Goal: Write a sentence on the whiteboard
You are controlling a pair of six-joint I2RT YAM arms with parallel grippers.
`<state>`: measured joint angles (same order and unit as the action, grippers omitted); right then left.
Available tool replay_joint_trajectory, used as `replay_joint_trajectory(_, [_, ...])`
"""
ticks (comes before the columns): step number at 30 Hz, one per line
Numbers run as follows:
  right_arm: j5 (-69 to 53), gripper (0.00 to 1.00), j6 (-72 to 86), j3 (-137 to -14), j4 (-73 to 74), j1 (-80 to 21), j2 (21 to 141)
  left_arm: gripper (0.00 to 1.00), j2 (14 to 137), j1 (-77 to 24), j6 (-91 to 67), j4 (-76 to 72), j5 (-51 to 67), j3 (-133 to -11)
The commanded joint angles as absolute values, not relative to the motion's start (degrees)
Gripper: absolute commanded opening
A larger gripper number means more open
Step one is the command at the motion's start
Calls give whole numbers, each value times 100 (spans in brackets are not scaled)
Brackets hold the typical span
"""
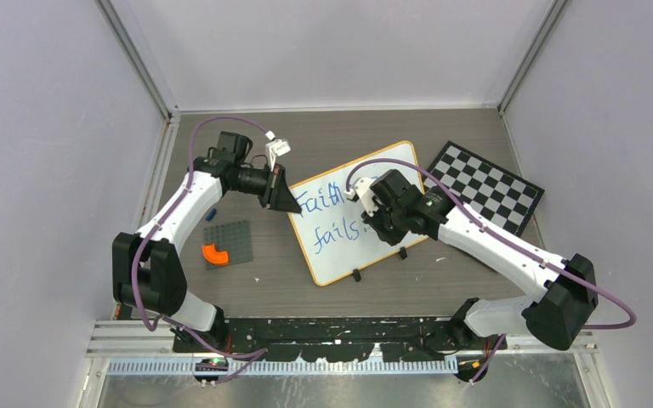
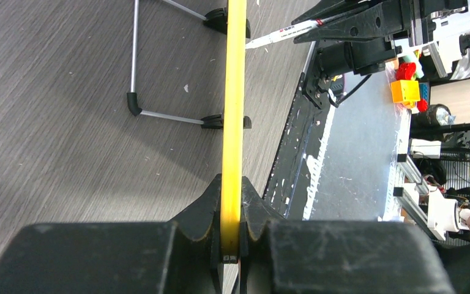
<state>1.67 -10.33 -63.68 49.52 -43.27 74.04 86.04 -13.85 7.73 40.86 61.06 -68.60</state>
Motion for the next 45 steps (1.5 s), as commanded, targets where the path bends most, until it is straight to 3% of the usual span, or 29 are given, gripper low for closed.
replay_joint_trajectory(1, [400, 0, -976, -6451, 4695, -4296, 7343, 0, 8578, -1450, 649, 4170, 6189, -6917])
replay_joint_trajectory(8, [-215, 0, -999, -6918, 5068, -4292, 6973, 2, 8545, -1451, 618, 4177, 6110, -6965])
replay_joint_trajectory(9, [-301, 0, -997, -6978, 5111, -4293, 6935, 7, 8525, -1450, 657, 4199, 6098, -6981])
replay_joint_trajectory(14, [-553, 0, -900, -7337, 5257, -4288, 6947, 50, 8380, -1450, 751, 4339, 6041, -7175])
replay_joint_trajectory(17, [-1068, 0, -749, -7599, 5462, -4287, 6952, 63, 8258, -1444, 827, 4509, 5917, -7434])
replay_joint_trajectory(21, [-1953, 0, -755, -7980, 5824, -4274, 6897, 72, 8027, -1350, 780, 4628, 5871, -7782])
replay_joint_trajectory(28, [-2584, 0, -715, -8380, 6090, -3972, 6842, 74, 7422, 112, 1293, 5028, 5720, -8372])
replay_joint_trajectory(34, [-2744, 0, -635, -8332, 6034, -3670, 6732, 64, 7826, 1556, 2612, 6125, 4758, -8559])
replay_joint_trajectory(40, [-2721, 0, -668, -8375, 6090, -3641, 6748, 52, 8454, 1668, 3274, 5959, 2562, -8102])
replay_joint_trajectory(45, [-2726, 0, -664, -8318, 6056, -3620, 6771, 52, 8879, 1667, 3550, 5609, 1841, -7703])
